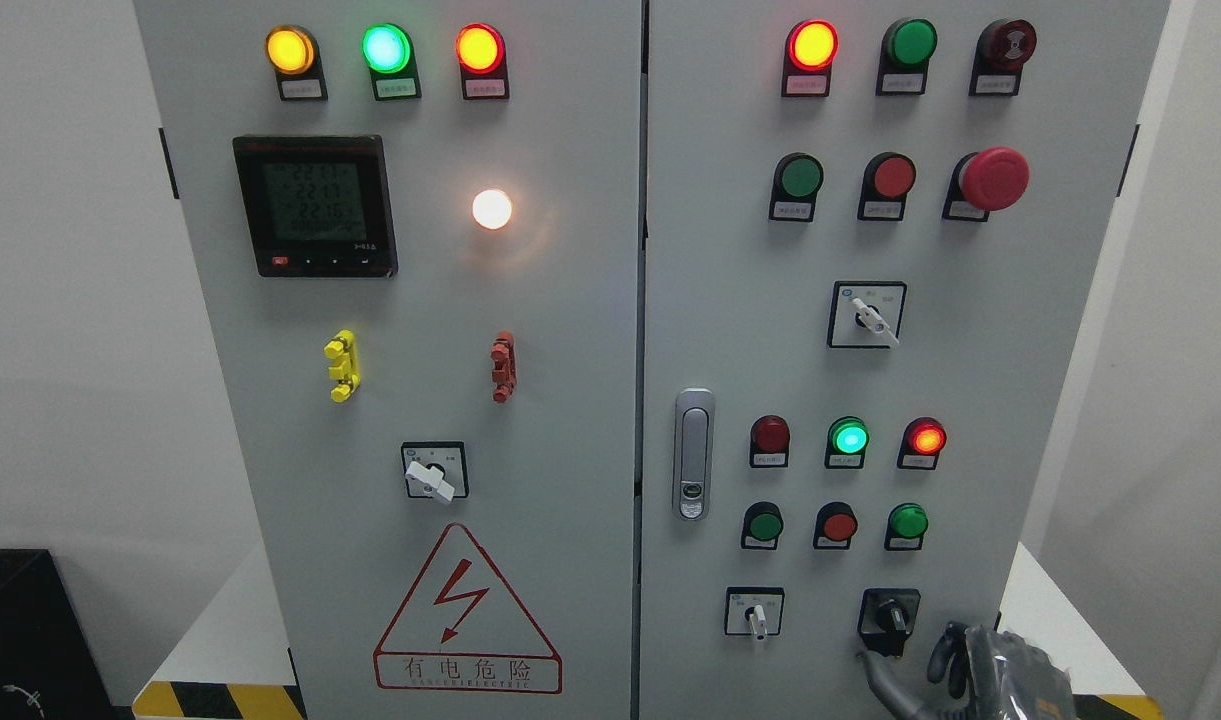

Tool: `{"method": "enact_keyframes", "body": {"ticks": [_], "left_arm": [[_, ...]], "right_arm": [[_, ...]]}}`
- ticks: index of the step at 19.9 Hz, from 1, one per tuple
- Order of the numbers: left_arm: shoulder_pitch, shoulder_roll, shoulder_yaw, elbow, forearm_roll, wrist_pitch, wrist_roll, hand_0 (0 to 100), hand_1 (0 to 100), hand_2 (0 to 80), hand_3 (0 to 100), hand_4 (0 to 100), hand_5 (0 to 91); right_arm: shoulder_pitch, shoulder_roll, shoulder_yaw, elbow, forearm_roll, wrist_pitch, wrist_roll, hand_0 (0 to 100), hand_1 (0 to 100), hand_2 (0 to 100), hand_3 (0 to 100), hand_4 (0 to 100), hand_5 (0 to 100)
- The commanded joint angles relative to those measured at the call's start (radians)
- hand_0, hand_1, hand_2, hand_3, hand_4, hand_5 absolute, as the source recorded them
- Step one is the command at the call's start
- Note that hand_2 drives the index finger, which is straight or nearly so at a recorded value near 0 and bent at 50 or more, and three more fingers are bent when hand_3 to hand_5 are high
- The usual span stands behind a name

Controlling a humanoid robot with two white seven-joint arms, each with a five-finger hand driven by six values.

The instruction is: Flip black knob to close circuit

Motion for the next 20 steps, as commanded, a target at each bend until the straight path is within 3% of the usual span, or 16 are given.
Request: {"method": "enact_keyframes", "body": {"ticks": [1, 7, 9, 11, 15, 20], "left_arm": [[0.000, 0.000, -0.021, 0.021, -0.021, -0.001, 0.001, 0, 0, 0.0, 0, 0, 0.0], [0.000, 0.000, -0.021, 0.021, -0.021, 0.001, 0.001, 0, 0, 0.0, 0, 0, 0.0], [0.000, 0.000, -0.021, 0.021, -0.021, -0.001, 0.001, 0, 0, 0.0, 0, 0, 0.0], [0.000, 0.000, -0.021, 0.021, -0.021, -0.001, 0.001, 0, 0, 0.0, 0, 0, 0.0], [0.000, 0.000, -0.021, 0.021, -0.021, 0.001, 0.001, 0, 0, 0.0, 0, 0, 0.0], [0.000, 0.000, -0.021, 0.021, -0.021, -0.001, 0.001, 0, 0, 0.0, 0, 0, 0.0]], "right_arm": [[0.046, 0.015, 0.012, -0.067, -0.038, -0.009, -0.004, 0, 25, 67, 85, 70, 69], [0.149, 0.018, 0.055, -0.151, -0.268, -0.016, -0.006, 0, 23, 51, 77, 62, 53], [0.177, 0.016, 0.063, -0.173, -0.358, -0.019, -0.015, 0, 22, 43, 69, 58, 46], [0.195, 0.016, 0.061, -0.173, -0.437, -0.073, -0.038, 0, 21, 39, 67, 56, 43], [0.261, 0.015, 0.055, -0.173, -0.608, -0.215, -0.039, 0, 20, 30, 56, 47, 33], [0.322, 0.012, 0.060, -0.193, -0.808, -0.254, -0.029, 0, 19, 19, 36, 31, 19]]}}
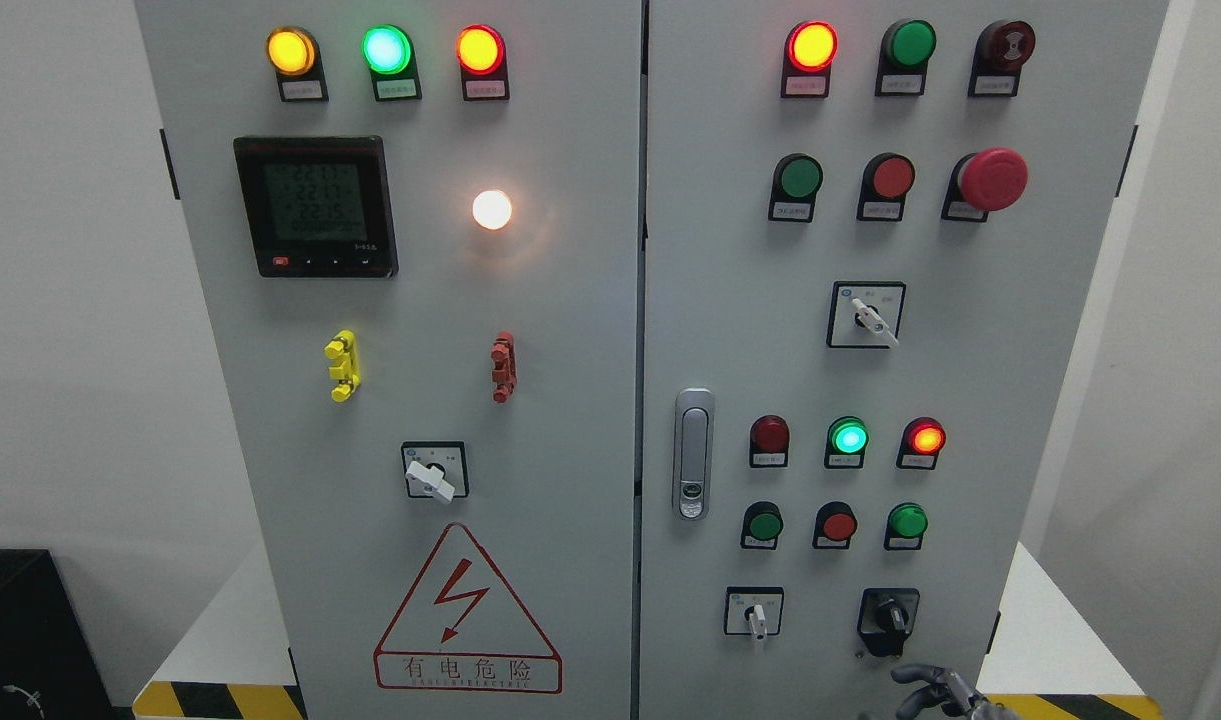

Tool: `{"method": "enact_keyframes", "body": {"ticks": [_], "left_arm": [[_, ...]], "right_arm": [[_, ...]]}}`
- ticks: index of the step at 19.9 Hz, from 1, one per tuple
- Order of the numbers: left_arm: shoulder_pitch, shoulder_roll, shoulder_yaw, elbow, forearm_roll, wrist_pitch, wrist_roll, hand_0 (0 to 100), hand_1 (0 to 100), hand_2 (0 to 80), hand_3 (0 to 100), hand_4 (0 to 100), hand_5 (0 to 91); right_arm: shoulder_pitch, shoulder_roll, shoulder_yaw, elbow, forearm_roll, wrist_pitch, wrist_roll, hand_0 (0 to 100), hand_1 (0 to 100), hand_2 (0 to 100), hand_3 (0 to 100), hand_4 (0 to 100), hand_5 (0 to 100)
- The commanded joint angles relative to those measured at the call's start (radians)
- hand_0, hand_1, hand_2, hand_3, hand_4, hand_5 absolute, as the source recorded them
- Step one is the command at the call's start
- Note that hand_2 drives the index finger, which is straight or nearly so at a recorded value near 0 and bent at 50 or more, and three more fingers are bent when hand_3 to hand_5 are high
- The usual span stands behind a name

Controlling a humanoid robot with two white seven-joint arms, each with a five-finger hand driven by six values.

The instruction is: Flip black knob to close circuit

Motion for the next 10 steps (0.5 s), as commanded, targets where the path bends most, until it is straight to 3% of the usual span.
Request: {"method": "enact_keyframes", "body": {"ticks": [1, 4, 6, 10], "left_arm": [[0.000, 0.000, -0.020, 0.021, -0.021, 0.001, 0.001, 0, 0, 0.0, 0, 0, 0.0], [0.000, 0.000, -0.021, 0.021, -0.021, 0.001, 0.001, 0, 0, 0.0, 0, 0, 0.0], [0.000, 0.000, -0.021, 0.021, -0.021, -0.001, 0.001, 0, 0, 0.0, 0, 0, 0.0], [0.000, 0.000, -0.021, 0.021, -0.021, 0.001, 0.001, 0, 0, 0.0, 0, 0, 0.0]], "right_arm": [[0.090, -0.001, 0.022, -0.062, -0.271, -0.035, 0.018, 0, 19, 17, 33, 27, 16], [0.124, -0.001, 0.032, -0.070, -0.413, -0.074, 0.069, 0, 19, 13, 27, 21, 11], [0.144, -0.002, 0.032, -0.070, -0.448, -0.099, 0.101, 0, 17, 7, 18, 11, 0], [0.176, -0.002, 0.035, -0.070, -0.516, -0.128, 0.182, 0, 16, 0, 9, 0, 0]]}}
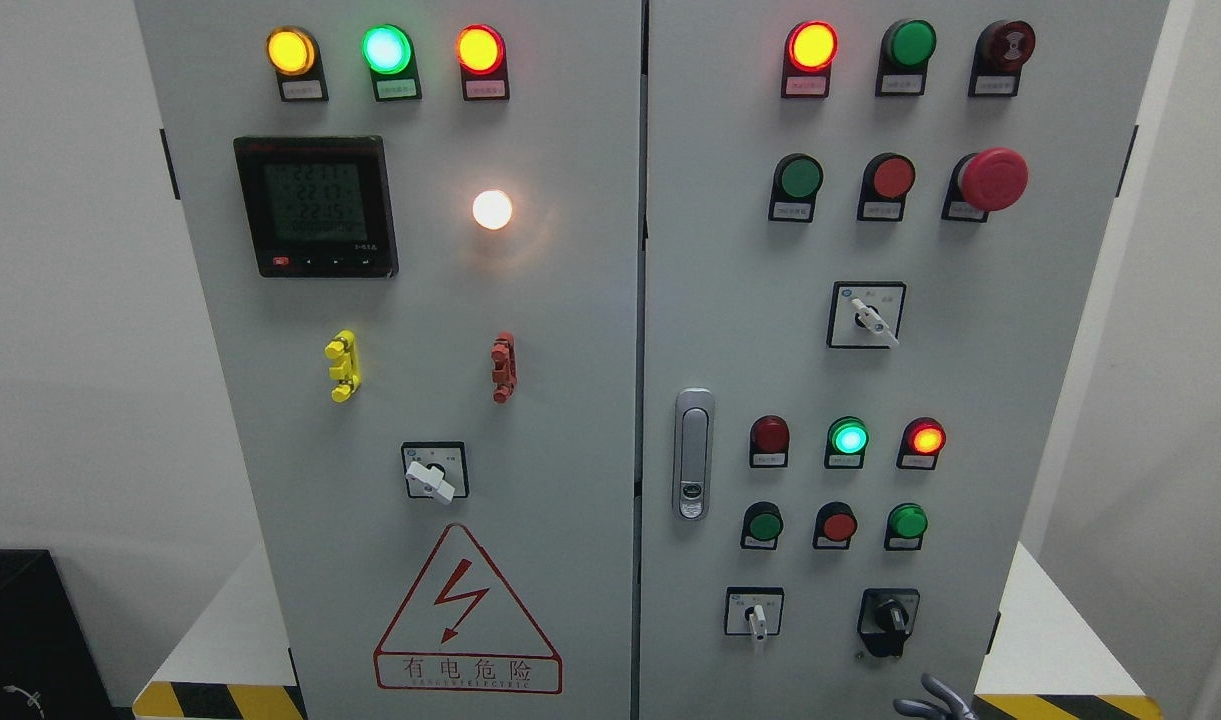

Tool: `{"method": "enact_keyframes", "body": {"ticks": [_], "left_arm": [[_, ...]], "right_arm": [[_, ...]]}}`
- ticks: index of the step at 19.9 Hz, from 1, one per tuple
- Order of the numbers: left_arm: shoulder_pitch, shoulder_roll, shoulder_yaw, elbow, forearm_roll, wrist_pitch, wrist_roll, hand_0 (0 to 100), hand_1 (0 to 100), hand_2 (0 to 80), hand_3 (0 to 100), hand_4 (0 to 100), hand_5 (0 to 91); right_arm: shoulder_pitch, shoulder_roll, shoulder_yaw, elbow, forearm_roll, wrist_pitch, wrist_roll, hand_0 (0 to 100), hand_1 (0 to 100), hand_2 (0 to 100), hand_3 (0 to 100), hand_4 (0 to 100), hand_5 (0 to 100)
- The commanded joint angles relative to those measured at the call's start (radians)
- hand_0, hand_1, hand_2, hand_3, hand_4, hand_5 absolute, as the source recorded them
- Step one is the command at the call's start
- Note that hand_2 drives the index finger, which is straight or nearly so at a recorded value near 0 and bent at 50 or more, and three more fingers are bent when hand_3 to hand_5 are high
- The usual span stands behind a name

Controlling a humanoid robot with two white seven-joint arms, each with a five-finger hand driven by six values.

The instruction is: Flip black knob to close circuit

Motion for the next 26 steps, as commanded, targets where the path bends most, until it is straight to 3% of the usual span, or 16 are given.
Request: {"method": "enact_keyframes", "body": {"ticks": [1, 2, 12, 26], "left_arm": [[0.000, 0.000, -0.022, 0.021, -0.022, 0.001, 0.001, 0, 0, 0.0, 0, 0, 0.0], [0.000, 0.000, -0.022, 0.021, -0.022, -0.001, -0.001, 0, 0, 0.0, 0, 0, 0.0], [0.000, 0.000, -0.022, 0.021, -0.022, 0.001, 0.001, 0, 0, 0.0, 0, 0, 0.0], [0.000, 0.000, -0.022, 0.021, -0.022, -0.001, 0.001, 0, 0, 0.0, 0, 0, 0.0]], "right_arm": [[0.059, -0.001, 0.016, -0.029, -0.159, -0.018, 0.074, 0, 16, 0, 4, 0, 0], [0.059, -0.001, 0.016, -0.029, -0.175, -0.018, 0.086, 0, 15, 0, 0, 0, 0], [0.066, -0.001, 0.018, -0.025, -0.202, -0.017, 0.120, 0, 12, 0, 0, 0, 0], [0.073, -0.001, 0.029, -0.020, -0.204, -0.017, 0.122, 0, 11, 0, 0, 0, 0]]}}
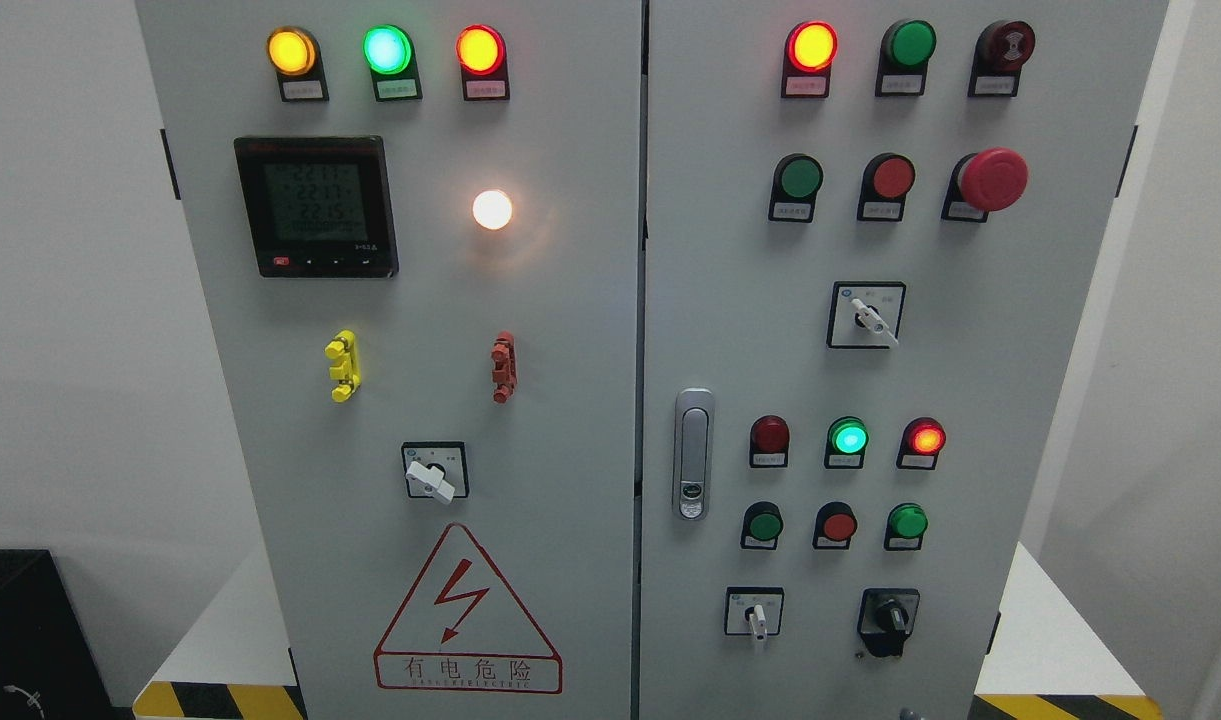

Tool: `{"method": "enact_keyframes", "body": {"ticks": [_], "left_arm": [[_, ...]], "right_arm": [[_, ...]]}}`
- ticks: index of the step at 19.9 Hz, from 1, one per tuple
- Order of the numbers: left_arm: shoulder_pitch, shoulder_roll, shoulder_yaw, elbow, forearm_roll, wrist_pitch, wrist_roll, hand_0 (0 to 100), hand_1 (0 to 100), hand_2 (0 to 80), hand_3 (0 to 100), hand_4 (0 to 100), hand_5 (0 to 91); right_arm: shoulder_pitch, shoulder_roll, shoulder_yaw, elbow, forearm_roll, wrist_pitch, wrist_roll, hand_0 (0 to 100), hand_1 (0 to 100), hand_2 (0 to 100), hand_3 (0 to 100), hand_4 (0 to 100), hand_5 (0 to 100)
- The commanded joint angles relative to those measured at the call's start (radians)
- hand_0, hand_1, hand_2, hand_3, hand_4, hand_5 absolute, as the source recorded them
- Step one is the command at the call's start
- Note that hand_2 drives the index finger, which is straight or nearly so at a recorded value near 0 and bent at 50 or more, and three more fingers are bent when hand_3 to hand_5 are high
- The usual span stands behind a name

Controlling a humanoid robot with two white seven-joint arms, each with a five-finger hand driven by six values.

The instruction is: Flip black knob to close circuit

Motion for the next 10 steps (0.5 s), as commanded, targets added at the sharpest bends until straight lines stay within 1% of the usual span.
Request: {"method": "enact_keyframes", "body": {"ticks": [1, 8, 10], "left_arm": [[0.000, 0.000, -0.021, 0.022, -0.021, 0.001, 0.001, 0, 0, 0.0, 0, 0, 0.0], [0.000, 0.000, -0.021, 0.022, -0.021, 0.001, 0.001, 0, 0, 0.0, 0, 0, 0.0], [0.000, 0.000, -0.021, 0.022, -0.021, 0.001, 0.001, 0, 0, 0.0, 0, 0, 0.0]], "right_arm": [[0.002, 0.000, 0.007, 0.002, -0.005, 0.001, 0.000, 0, 11, 0, 0, 0, 0], [0.006, 0.000, 0.007, 0.002, -0.016, 0.001, 0.000, 0, 10, 0, 0, 0, 0], [0.009, 0.000, 0.018, 0.002, -0.014, 0.001, 0.000, 0, 10, 0, 0, 0, 0]]}}
